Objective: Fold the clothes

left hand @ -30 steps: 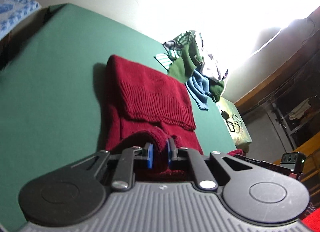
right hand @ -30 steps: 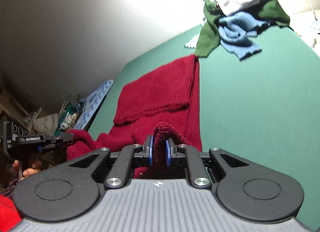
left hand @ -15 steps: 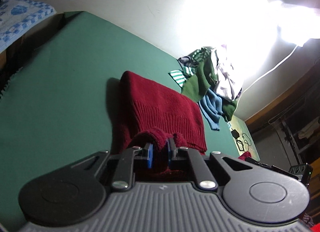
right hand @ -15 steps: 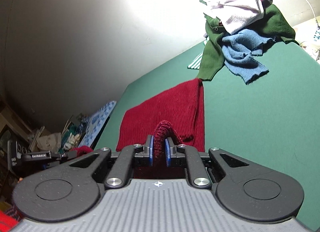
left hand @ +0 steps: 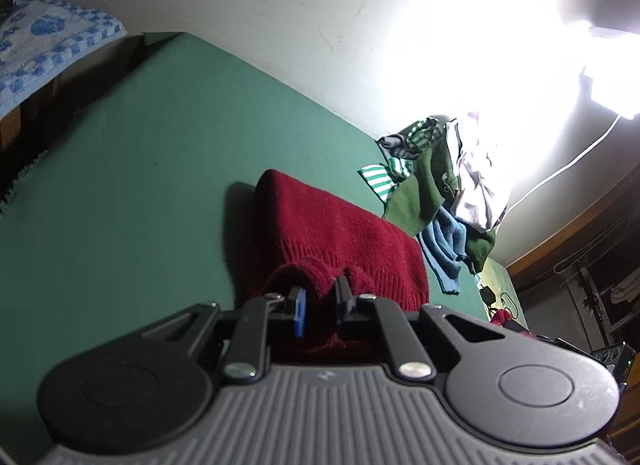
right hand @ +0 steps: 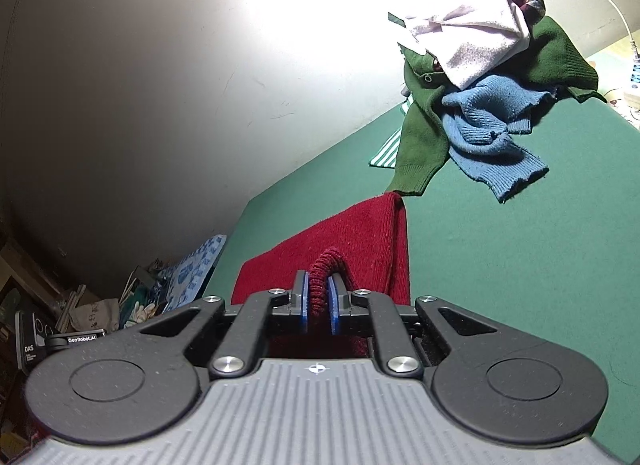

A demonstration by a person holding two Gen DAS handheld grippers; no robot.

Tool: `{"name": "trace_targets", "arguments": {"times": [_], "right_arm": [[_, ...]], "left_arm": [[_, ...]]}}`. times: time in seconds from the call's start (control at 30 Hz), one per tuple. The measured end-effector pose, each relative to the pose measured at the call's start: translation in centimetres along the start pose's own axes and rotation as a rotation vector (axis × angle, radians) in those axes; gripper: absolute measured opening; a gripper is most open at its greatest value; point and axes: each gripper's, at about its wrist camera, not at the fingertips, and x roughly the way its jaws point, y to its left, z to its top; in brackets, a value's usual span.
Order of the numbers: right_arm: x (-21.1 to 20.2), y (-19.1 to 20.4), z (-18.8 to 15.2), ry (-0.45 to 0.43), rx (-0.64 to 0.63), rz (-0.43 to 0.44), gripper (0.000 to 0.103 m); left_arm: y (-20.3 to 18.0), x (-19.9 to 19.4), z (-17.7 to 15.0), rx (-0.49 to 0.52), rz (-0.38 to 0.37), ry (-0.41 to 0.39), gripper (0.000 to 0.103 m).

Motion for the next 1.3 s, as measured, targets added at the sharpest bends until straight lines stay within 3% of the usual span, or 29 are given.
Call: {"name": "trace_targets", "arguments": {"times": [0.77,1.3], "right_arm": [[4.8,-1.2,2.2,-0.063,0.06,-0.07,0.009],[8.8,-1.8,4.7,-0.082,0.025,-0.103,0.009]], "left_arm": [[1.2,3.5,3.3,-0.076,0.002,-0.01,0.007],[0.7,6.1,7.4,-0.063,-0.014,-0.04,0.007]]}}
